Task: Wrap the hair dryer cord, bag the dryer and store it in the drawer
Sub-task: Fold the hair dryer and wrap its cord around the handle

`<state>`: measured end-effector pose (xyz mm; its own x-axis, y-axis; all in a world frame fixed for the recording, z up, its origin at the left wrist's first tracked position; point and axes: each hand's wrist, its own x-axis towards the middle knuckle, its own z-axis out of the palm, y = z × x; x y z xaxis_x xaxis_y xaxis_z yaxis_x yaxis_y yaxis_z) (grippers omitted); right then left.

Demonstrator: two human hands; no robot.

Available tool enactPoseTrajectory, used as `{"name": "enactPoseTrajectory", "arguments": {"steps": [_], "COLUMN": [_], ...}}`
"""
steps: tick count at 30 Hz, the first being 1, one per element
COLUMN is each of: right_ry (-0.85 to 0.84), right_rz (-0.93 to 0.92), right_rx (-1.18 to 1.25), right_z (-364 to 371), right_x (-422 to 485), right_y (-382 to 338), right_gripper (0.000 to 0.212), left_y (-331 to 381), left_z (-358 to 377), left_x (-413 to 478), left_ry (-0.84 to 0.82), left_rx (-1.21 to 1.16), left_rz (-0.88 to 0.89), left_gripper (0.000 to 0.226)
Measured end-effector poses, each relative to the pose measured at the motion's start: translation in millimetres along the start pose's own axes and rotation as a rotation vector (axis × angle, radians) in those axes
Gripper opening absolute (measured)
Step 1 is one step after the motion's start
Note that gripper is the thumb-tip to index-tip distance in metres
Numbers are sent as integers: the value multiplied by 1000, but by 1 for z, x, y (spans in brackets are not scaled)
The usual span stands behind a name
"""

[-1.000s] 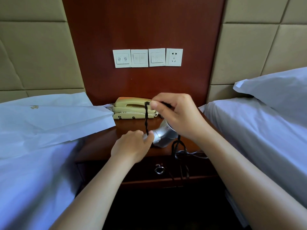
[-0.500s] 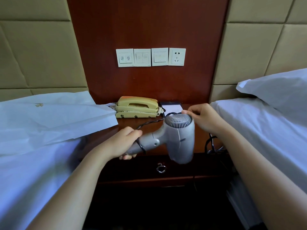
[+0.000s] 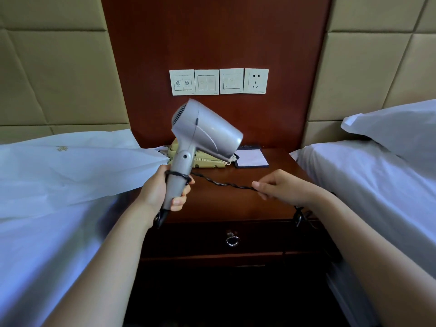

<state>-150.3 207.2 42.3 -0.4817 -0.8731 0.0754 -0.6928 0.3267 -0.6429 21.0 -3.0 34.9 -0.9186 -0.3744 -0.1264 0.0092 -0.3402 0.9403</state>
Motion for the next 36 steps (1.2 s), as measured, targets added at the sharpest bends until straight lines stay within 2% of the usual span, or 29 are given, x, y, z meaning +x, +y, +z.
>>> {"name": "enactPoseTrajectory", "arguments": {"steps": [4, 7, 9, 11, 14, 17, 21, 27, 32, 36], "right_ry": [-165, -270, -268, -196, -4, 189, 327, 352, 304, 274], "right_rz": [-59, -120, -144, -178, -231, -287, -358, -443, -425, -433], "right_rx": [-53, -104, -157, -221, -329, -342, -370, -359, -353, -336], "right_z": [-1, 2, 6, 7, 0, -6, -4, 6, 15, 21], "right_x": [-11, -17, -19, -20, -21, -22, -19, -20, -19, -19], "right_y": [-23, -43, -56, -67, -78, -84, -87, -94, -96, -95], "right_gripper": [34, 20, 17, 15, 19, 23, 22, 26, 22, 19], "left_y": [-2, -2, -2, -5, -12, -15, -19, -23, -27, -29], "left_z": [-4, -2, 1, 4, 6, 7, 18, 46, 68, 71], "left_x": [5, 9, 12, 11, 5, 2, 3, -6, -16, -15], "left_ry": [203, 317, 409, 500, 437, 346, 380, 385, 420, 429], "left_rx": [-2, -13, 82, 270, 531, 725, 964, 1157, 1306, 1375], "left_rz": [-12, -44, -50, -9, 96, 134, 188, 171, 133, 170], "left_gripper": [40, 38, 38, 34, 26, 39, 54, 62, 74, 59]}}
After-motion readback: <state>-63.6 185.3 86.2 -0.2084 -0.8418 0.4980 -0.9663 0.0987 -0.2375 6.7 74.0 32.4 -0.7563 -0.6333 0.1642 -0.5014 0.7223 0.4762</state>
